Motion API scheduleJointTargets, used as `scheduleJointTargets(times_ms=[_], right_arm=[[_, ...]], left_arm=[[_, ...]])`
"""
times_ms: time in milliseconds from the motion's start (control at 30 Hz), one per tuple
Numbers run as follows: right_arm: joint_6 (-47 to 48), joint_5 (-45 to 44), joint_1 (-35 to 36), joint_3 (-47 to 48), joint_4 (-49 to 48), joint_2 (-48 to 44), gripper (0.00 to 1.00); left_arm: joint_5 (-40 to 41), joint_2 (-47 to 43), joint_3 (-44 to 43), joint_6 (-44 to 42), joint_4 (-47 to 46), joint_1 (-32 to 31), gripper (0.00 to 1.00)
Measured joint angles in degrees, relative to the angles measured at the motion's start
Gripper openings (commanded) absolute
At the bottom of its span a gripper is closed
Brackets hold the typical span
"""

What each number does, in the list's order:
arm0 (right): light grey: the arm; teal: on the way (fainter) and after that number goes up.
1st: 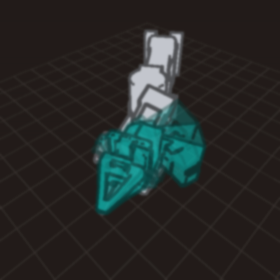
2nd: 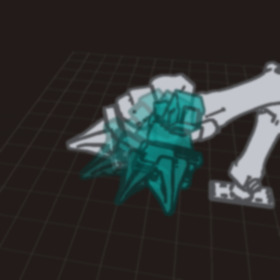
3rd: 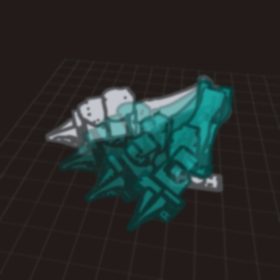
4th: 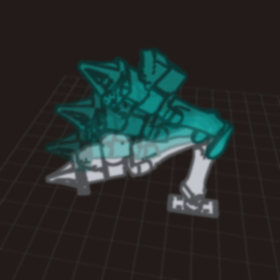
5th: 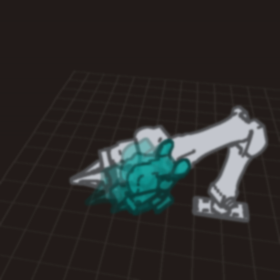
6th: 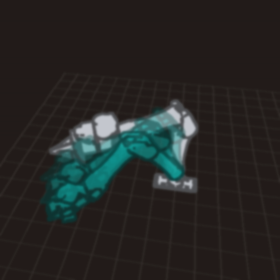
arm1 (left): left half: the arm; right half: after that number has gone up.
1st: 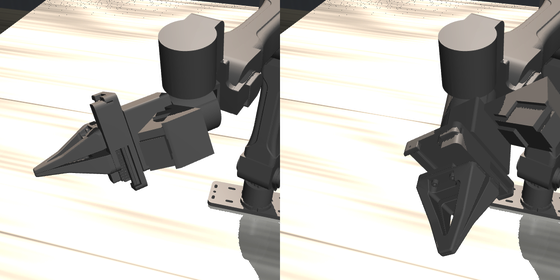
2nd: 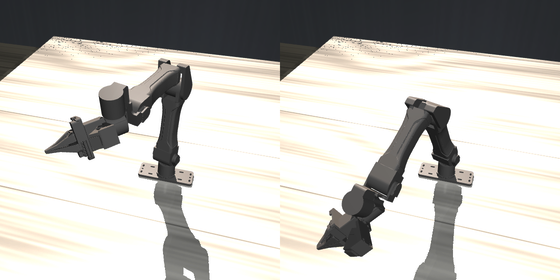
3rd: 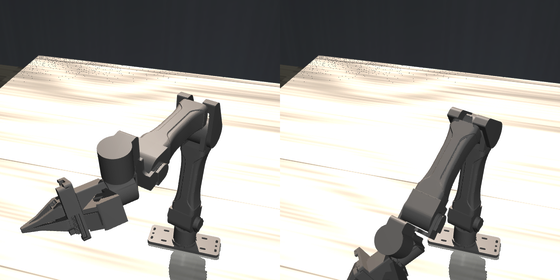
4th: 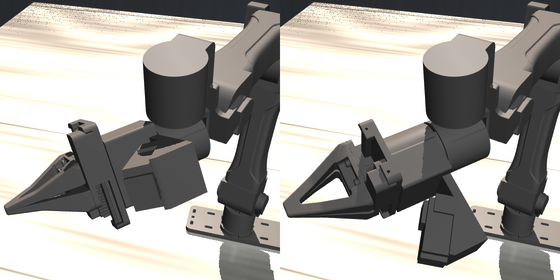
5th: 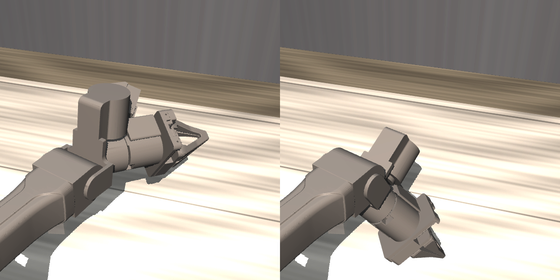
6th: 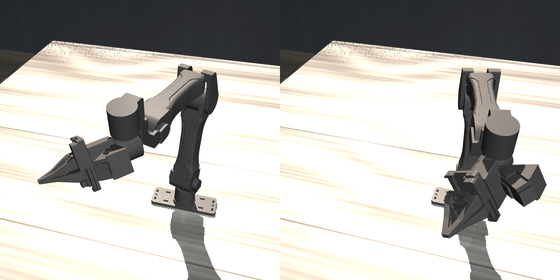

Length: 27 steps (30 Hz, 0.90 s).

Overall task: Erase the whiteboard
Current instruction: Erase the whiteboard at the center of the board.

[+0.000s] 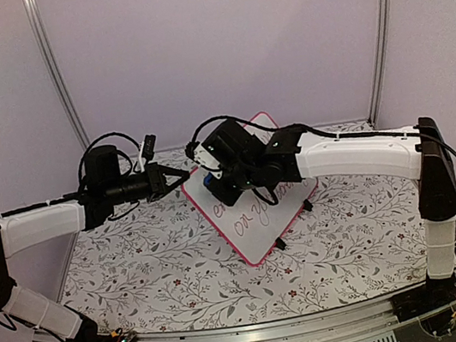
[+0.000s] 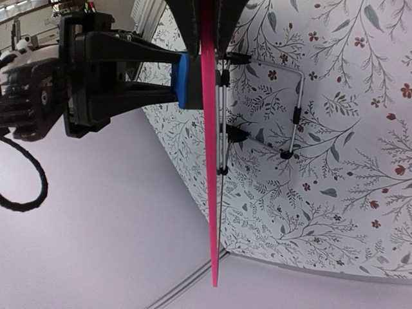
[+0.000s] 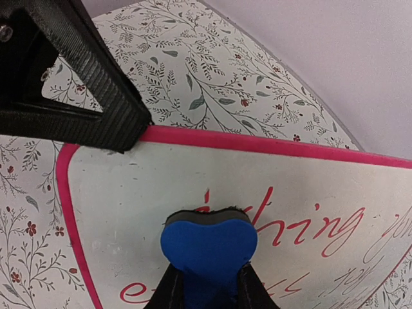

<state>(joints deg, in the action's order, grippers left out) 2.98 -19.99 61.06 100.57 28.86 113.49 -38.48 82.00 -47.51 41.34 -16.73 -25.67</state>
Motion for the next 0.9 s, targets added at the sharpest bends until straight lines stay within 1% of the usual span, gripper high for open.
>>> scheduleJointTargets(times_ms=[567, 900], right_arm=[[1.1, 0.0, -1.5, 6.1, 1.0, 2.6, 0.06], [1.0, 0.8, -2.0, 4.9, -0.6, 2.5, 0.06]], left_arm=[[0.3, 0.0, 0.0, 0.1, 0.0, 0.0, 0.0], [0.5, 0.0, 0.1, 0.1, 0.1, 0.0, 0.0]])
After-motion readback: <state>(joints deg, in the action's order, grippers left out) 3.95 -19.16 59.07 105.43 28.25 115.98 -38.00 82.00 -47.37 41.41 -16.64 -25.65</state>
